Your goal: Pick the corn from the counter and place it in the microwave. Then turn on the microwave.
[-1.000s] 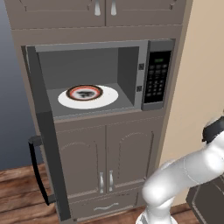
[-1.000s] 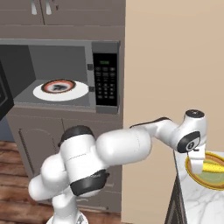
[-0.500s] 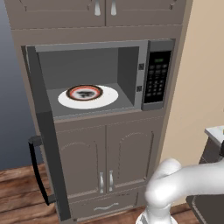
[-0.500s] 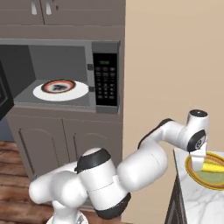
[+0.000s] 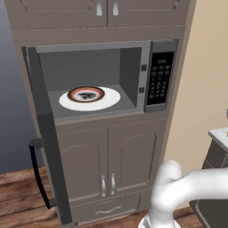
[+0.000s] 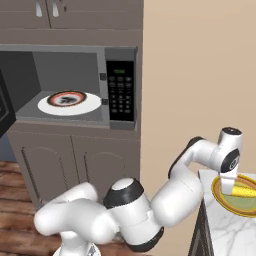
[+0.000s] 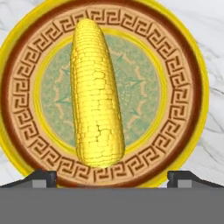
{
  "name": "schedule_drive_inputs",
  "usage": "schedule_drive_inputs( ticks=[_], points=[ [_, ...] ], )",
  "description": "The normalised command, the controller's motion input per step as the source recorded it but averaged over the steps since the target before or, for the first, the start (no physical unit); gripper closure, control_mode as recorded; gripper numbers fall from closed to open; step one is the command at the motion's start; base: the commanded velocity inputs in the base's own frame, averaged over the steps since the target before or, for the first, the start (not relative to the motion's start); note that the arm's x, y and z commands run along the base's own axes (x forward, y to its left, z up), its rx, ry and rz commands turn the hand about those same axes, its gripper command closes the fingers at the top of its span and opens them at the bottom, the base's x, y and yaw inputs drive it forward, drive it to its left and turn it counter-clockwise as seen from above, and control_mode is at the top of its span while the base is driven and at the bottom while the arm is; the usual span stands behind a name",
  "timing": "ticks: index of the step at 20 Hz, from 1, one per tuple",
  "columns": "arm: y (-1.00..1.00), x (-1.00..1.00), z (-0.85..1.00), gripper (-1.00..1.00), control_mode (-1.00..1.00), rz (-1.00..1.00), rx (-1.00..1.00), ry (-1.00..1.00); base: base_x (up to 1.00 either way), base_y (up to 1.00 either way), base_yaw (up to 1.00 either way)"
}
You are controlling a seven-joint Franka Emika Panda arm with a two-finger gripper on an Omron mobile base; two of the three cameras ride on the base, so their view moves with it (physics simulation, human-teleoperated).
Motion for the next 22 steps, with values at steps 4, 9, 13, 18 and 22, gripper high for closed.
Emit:
schedule_drive_inputs(
  ticks=[4, 9, 13, 18, 22],
  points=[
    [-0.34, 0.21, -0.18, -1.0, -1.0, -0.08, 0.07, 0.06, 0.0, 0.0, 0.0],
    [-0.33, 0.23, -0.2, -1.0, -1.0, -0.09, 0.06, 0.06, 0.0, 0.0, 0.0],
    [-0.26, 0.15, -0.24, -1.0, -1.0, -0.08, 0.07, 0.07, 0.0, 0.0, 0.0],
    [-0.31, 0.02, -0.37, 1.0, -1.0, -0.07, 0.08, 0.04, 0.0, 0.0, 0.0],
    [-0.19, -0.16, -0.37, 1.0, -1.0, -0.04, 0.06, -0.01, 0.0, 0.0, 0.0]
  ],
)
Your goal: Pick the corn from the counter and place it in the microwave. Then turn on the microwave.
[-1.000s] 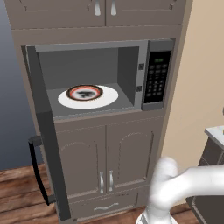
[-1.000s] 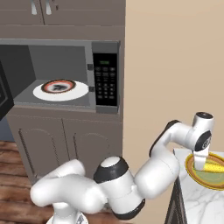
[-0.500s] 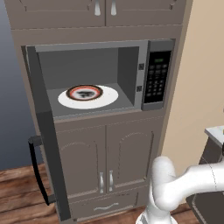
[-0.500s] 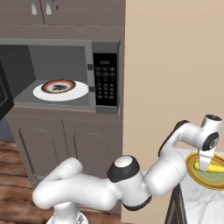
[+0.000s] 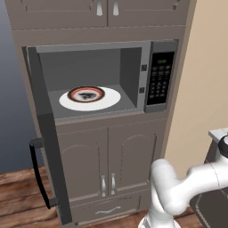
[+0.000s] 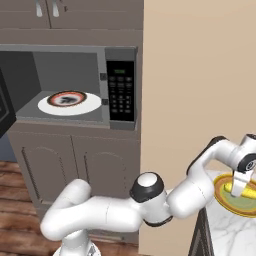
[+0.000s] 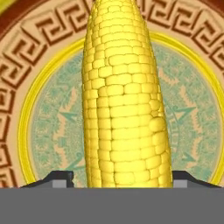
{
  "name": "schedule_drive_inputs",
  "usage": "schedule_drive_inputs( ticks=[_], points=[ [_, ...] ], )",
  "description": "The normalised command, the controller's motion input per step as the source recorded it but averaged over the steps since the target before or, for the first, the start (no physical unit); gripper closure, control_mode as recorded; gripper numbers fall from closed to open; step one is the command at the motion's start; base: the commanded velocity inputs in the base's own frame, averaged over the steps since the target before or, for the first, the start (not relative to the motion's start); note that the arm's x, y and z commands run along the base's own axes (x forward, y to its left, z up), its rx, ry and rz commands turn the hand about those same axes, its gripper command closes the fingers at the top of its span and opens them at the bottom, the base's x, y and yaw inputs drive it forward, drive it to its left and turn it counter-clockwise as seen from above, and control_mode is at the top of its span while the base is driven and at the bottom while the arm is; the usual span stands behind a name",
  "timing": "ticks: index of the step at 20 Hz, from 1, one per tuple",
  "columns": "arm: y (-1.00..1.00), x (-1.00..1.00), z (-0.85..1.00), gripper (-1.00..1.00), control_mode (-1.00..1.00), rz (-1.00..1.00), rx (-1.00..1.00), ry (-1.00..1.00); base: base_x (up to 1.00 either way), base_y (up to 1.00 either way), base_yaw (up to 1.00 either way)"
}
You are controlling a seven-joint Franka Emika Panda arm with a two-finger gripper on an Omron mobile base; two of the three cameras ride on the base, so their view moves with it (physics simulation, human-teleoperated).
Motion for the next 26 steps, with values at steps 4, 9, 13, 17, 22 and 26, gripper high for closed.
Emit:
schedule_drive_inputs(
  ticks=[4, 9, 13, 17, 22, 26],
  points=[
    [0.08, -0.11, -0.03, 1.0, -1.0, 0.01, -0.02, 0.0, 0.0, 0.0, 0.0],
    [0.08, -0.07, 0.15, 1.0, -1.0, 0.0, -0.06, 0.04, 0.0, 0.0, 0.0],
    [0.08, -0.19, 0.19, 1.0, -1.0, 0.0, -0.06, -0.04, 0.0, 0.0, 0.0],
    [0.16, -0.28, 0.19, 1.0, -1.0, 0.0, -0.09, -0.24, 0.0, 0.0, 0.0],
    [0.35, -0.04, 0.15, 1.0, -1.0, 0.02, -0.09, -0.26, 0.0, 0.0, 0.0],
    [0.47, 0.0, 0.32, 1.0, -1.0, 0.0, -0.1, -0.04, 0.0, 0.0, 0.0]
  ],
)
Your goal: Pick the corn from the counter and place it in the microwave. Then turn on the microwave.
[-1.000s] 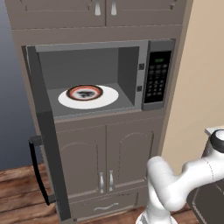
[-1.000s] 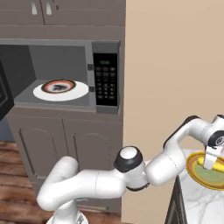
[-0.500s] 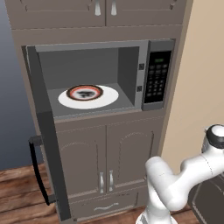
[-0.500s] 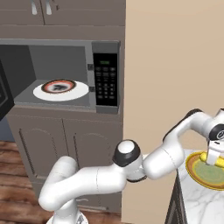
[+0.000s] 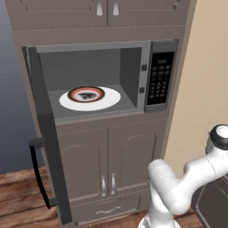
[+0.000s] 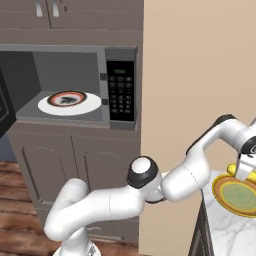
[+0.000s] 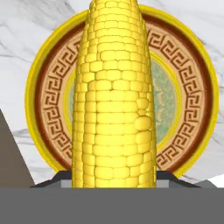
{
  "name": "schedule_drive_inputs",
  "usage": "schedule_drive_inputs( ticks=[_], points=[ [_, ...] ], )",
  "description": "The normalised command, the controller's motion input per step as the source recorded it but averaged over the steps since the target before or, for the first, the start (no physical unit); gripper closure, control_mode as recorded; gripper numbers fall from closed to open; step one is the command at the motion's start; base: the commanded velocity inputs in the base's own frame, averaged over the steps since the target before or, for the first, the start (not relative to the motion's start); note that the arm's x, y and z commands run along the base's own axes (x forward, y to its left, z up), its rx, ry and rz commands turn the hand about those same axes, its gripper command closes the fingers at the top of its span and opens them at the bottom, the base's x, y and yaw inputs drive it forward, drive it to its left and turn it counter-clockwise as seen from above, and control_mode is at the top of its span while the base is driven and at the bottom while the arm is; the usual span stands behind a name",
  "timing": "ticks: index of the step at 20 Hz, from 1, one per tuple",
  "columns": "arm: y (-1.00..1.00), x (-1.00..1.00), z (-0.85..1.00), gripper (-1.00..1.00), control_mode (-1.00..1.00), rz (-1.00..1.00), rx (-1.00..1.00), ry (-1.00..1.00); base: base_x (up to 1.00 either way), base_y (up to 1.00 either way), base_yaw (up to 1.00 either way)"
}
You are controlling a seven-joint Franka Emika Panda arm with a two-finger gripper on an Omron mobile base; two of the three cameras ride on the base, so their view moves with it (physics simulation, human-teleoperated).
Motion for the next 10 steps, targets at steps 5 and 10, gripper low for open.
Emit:
schedule_drive_inputs(
  ticks=[5, 10],
  points=[
    [0.49, -0.02, 0.14, 1.0, -1.0, 0.0, -0.13, -0.19, 0.0, 0.0, 0.0],
    [0.46, -0.13, 0.0, 1.0, -1.0, 0.0, -0.15, -0.34, 0.0, 0.0, 0.0]
  ],
)
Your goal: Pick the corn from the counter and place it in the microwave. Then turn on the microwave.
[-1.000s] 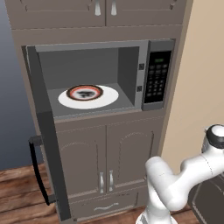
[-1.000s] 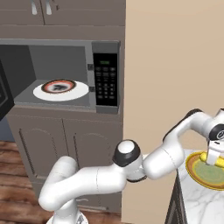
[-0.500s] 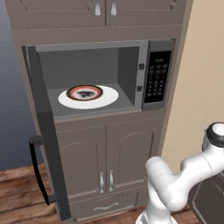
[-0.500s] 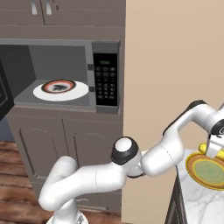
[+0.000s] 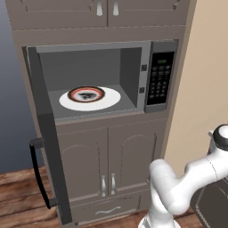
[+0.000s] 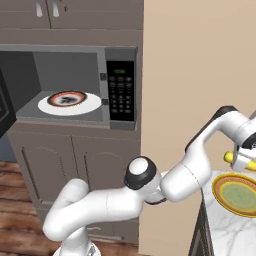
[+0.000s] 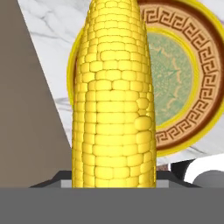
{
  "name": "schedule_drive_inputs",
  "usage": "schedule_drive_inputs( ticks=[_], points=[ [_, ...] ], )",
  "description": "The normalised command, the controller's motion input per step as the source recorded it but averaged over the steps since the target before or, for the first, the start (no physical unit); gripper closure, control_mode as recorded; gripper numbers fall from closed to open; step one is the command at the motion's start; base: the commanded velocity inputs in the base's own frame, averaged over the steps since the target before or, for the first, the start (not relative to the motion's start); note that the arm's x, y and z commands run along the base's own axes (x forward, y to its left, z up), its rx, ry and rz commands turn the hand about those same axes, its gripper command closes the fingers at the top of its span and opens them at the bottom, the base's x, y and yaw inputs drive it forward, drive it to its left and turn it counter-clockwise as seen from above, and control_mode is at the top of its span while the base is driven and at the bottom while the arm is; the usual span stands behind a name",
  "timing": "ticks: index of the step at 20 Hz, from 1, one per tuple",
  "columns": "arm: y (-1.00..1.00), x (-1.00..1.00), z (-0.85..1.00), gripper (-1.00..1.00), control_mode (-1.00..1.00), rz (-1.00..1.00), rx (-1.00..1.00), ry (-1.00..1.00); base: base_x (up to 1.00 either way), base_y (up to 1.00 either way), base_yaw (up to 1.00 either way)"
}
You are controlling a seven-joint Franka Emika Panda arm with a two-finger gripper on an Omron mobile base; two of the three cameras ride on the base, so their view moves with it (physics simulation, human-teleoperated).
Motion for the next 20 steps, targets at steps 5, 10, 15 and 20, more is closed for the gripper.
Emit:
schedule_drive_inputs(
  ticks=[5, 10, 15, 20],
  points=[
    [0.56, -0.18, 0.03, 1.0, -1.0, 0.0, -0.15, -0.18, 0.0, 0.0, 0.0],
    [0.69, -0.21, 0.01, 1.0, -1.0, 0.0, -0.18, -0.18, 0.0, 0.0, 0.0],
    [0.67, -0.27, 0.02, 1.0, -1.0, 0.0, -0.18, -0.18, 0.0, 0.0, 0.0],
    [0.65, -0.31, 0.07, 1.0, -1.0, 0.0, -0.18, -0.16, 0.0, 0.0, 0.0]
  ],
)
